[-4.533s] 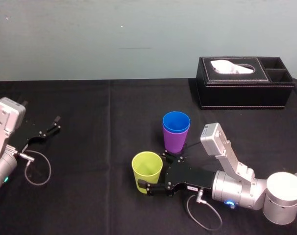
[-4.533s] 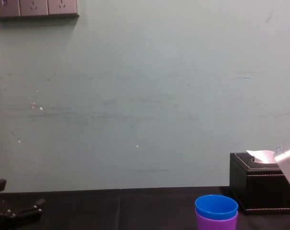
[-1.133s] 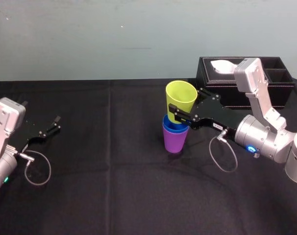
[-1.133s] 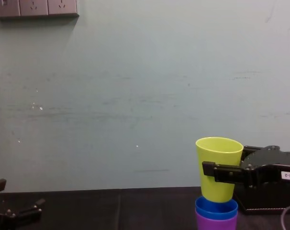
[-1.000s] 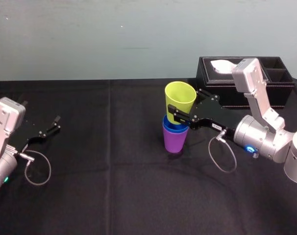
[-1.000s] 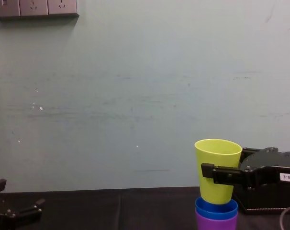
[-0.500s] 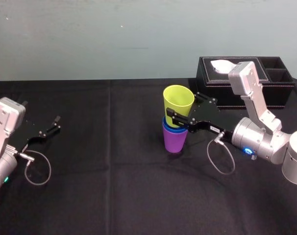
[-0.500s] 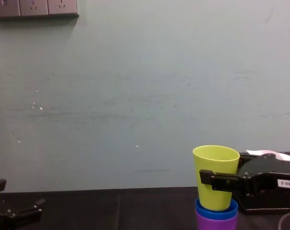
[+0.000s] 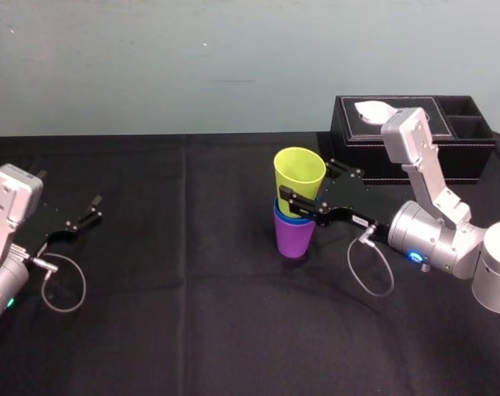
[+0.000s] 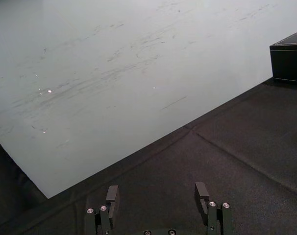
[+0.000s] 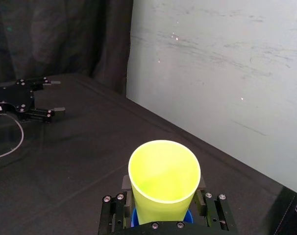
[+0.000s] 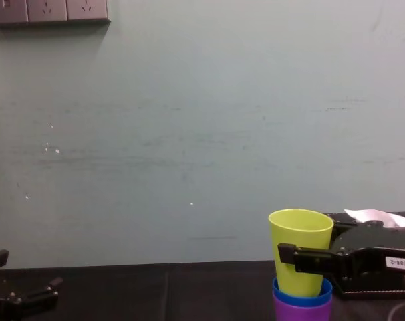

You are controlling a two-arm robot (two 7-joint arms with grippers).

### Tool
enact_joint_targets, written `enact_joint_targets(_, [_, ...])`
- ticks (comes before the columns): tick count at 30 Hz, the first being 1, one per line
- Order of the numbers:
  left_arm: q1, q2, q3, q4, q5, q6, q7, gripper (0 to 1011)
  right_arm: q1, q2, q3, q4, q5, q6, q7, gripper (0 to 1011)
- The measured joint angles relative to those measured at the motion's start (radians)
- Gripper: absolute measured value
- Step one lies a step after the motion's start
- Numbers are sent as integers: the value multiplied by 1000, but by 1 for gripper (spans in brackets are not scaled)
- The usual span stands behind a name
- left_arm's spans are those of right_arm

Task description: Stack the three plastic cups sequentially using one hand.

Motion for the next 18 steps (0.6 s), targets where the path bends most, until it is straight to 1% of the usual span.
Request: enact_joint_targets(18, [0,0,0,0,0,0,0,1010,8,-13,-6,37,-8,-3,4,734])
